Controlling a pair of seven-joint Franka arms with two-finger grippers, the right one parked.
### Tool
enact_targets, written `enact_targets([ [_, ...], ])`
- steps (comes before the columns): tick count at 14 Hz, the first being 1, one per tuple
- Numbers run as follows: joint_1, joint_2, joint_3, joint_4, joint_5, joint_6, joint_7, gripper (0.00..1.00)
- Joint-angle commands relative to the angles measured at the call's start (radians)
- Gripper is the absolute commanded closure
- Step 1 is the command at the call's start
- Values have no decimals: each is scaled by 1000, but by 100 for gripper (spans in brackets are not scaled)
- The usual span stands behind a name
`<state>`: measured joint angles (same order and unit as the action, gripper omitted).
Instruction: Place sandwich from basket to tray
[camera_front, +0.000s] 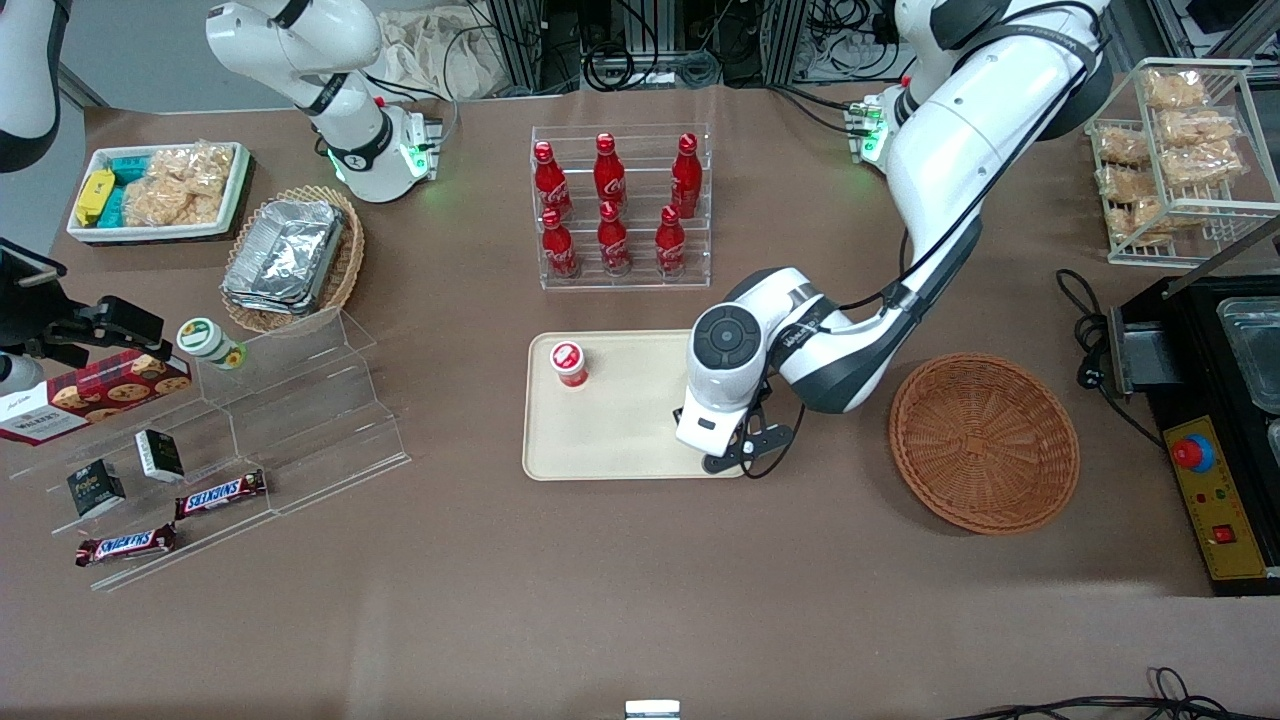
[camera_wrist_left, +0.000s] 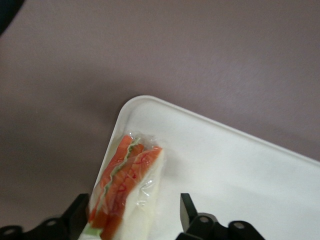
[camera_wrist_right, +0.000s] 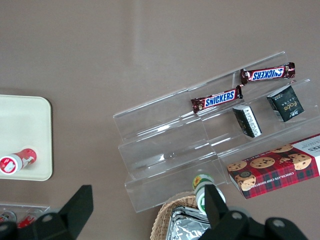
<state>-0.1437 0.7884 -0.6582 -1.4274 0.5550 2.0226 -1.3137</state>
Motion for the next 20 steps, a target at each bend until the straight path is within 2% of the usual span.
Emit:
enact_targets([
  [1, 1, -138, -5, -11, -1, -66, -94, 0],
  [4, 44, -276, -8, -13, -13, -146, -166, 0],
  [7, 116, -403, -9, -16, -95, -215, -125, 0],
  [10, 186, -458, -9, -18, -148, -246, -32, 0],
  [13, 289, -500, -9, -18, -227, -283, 175, 0],
  [16, 403, -554, 0, -11, -331, -337, 478, 0],
  [18, 426, -584, 73, -11, -375, -378, 633, 0],
  [20, 380, -633, 203, -16, -437, -407, 802, 0],
])
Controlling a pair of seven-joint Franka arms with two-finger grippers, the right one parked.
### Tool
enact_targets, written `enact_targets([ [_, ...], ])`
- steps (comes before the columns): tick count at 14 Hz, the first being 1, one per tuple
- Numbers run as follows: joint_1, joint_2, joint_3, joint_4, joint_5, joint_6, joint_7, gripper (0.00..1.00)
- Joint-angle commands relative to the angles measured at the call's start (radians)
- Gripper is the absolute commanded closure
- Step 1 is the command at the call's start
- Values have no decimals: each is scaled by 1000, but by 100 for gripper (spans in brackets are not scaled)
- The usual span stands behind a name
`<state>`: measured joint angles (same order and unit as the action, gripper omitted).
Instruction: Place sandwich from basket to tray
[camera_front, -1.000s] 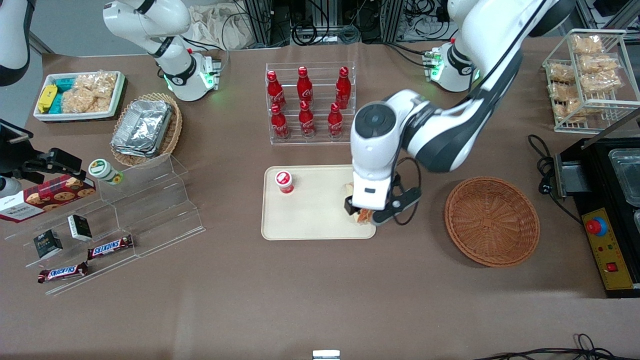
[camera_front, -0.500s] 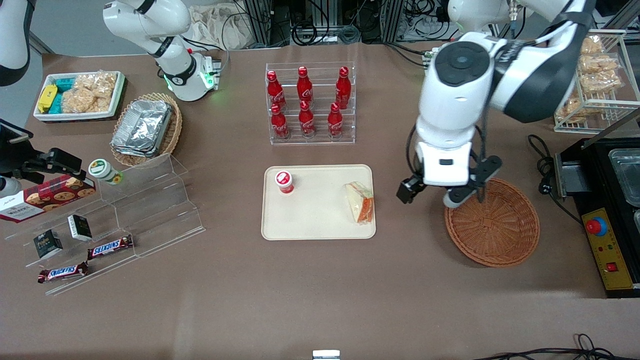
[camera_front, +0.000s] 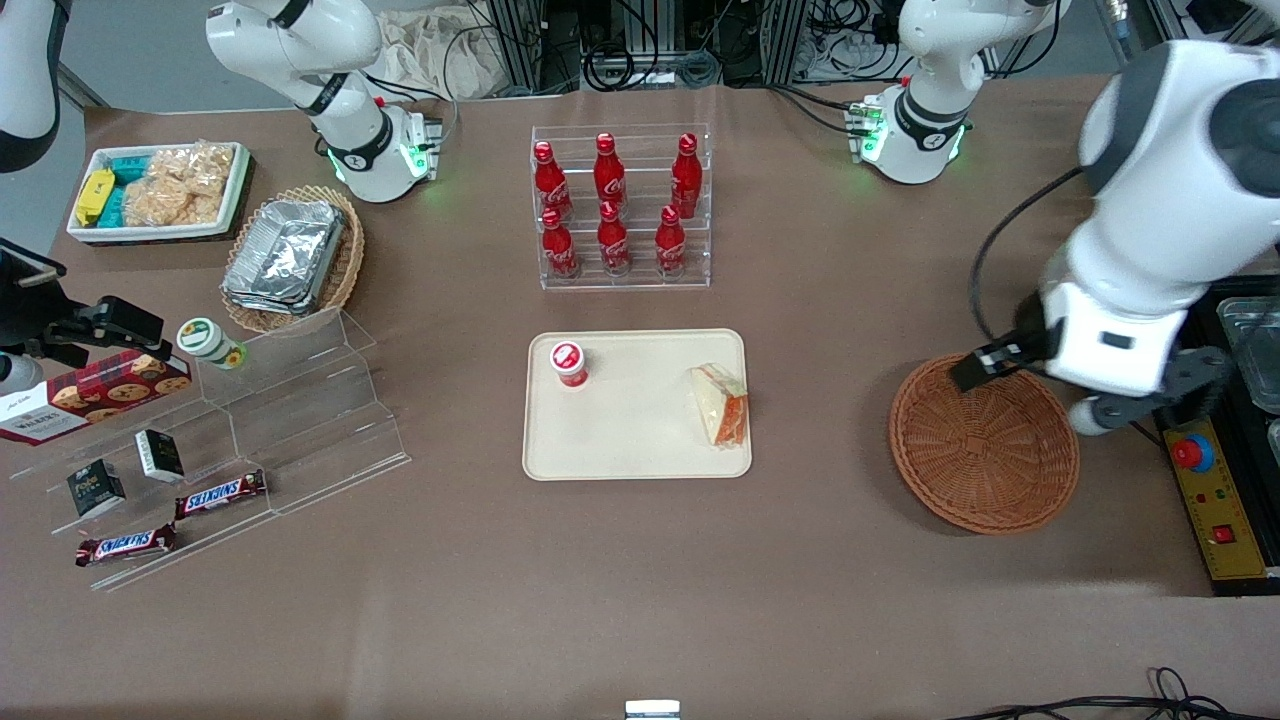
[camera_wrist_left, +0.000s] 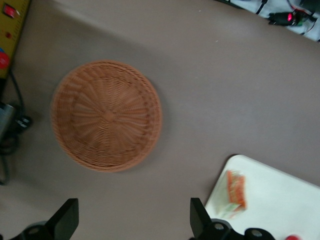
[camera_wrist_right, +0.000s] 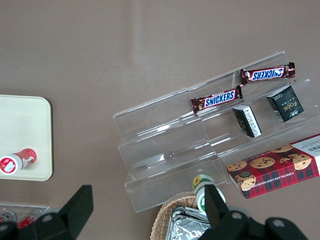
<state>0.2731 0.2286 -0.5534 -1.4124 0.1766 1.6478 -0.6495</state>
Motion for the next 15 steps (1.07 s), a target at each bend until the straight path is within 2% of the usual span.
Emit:
enact_targets([
  [1, -105, -98, 218, -33, -90, -52, 221, 0],
  [3, -219, -146, 411, -45, -136, -78, 382, 0],
  [6, -333, -202, 591, -100, -155, -91, 514, 0],
  [7, -350, -224, 624, -126, -164, -82, 537, 0],
  [11, -351, -334, 644, -271, -166, 6, 550, 0],
  [15, -370, -325, 645, -261, -148, 6, 560, 0],
])
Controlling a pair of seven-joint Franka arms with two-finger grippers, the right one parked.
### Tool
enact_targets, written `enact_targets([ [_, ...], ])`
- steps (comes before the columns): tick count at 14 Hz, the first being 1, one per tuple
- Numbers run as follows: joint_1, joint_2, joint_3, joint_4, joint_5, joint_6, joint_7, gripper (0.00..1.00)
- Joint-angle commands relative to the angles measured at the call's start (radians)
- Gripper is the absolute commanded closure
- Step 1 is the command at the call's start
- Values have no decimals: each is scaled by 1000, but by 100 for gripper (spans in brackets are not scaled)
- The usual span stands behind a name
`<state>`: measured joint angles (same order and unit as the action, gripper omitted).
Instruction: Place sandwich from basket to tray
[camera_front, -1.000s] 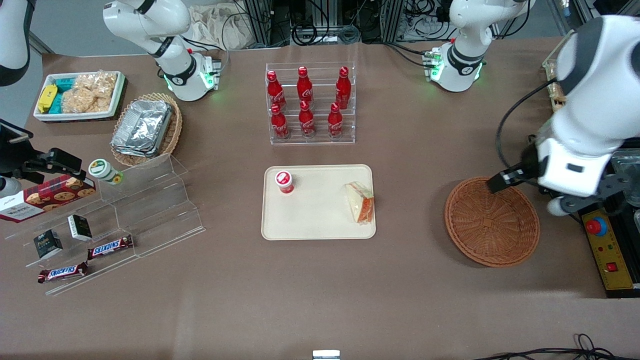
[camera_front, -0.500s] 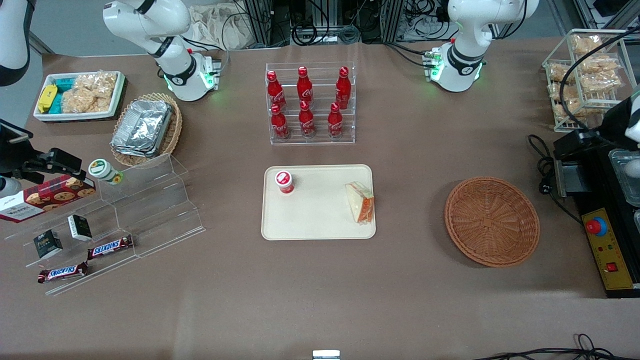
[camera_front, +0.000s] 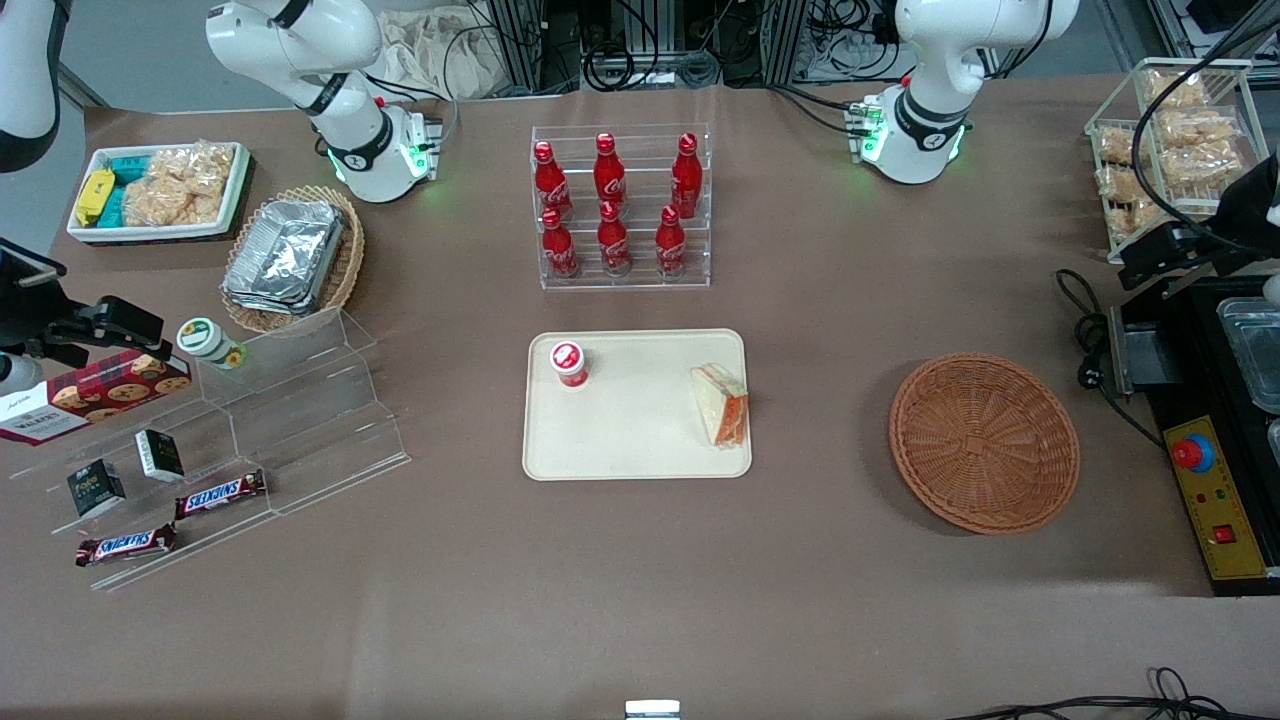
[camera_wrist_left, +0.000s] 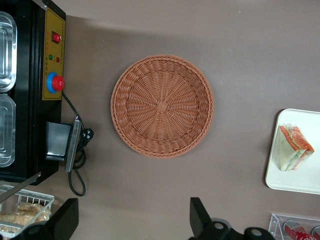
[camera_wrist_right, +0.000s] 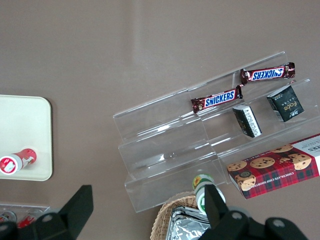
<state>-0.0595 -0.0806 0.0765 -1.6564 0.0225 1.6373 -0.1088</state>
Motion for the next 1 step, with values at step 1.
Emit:
enact_targets([
  [1, -40, -5, 17, 4, -10, 13, 3, 0],
])
